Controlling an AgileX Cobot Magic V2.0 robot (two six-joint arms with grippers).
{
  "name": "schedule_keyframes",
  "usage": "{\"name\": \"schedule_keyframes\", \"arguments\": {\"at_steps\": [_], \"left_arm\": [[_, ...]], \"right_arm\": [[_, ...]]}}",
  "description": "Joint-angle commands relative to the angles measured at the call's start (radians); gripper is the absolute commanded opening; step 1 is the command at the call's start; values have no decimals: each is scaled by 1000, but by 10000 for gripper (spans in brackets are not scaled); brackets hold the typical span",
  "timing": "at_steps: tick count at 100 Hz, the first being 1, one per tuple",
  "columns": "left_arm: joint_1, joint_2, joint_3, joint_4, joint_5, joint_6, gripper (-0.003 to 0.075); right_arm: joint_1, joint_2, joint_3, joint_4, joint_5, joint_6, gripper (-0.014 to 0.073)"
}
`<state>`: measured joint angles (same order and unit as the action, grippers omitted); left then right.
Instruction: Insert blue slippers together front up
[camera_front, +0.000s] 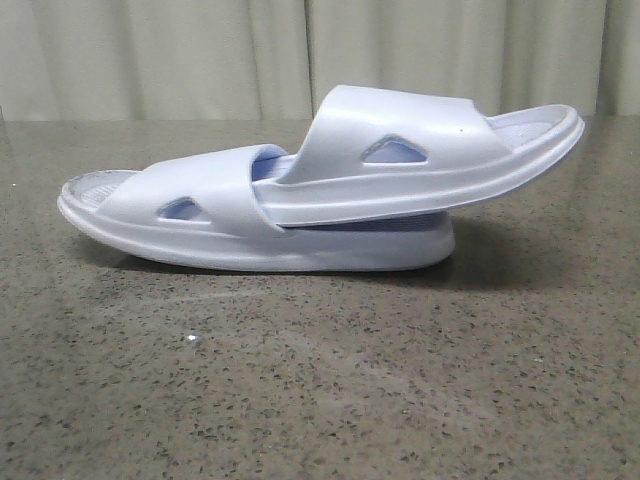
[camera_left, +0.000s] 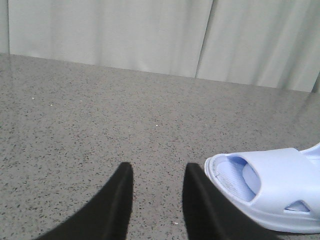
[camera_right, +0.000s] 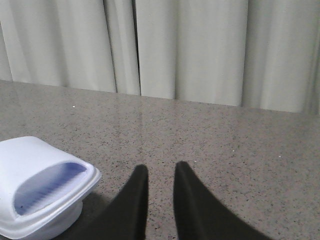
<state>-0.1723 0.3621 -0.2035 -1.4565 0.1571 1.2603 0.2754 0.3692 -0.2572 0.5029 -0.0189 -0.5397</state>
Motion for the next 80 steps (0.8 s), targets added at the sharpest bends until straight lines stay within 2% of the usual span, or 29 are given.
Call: {"name": "schedule_keyframes", "arguments": {"at_steps": [1,5,80], "left_arm": [[-8,3,-27,-14,-5,1,57],[-8,3,-27,-14,-5,1,14],[-8,3,-27,-17,1,1,16]], "right_arm": [[-1,3,-30,-10,-70,-12,-74],[-1,3,-30,-10,-70,-12,-106],[-1,3,-30,-10,-61,-12,-107]]}}
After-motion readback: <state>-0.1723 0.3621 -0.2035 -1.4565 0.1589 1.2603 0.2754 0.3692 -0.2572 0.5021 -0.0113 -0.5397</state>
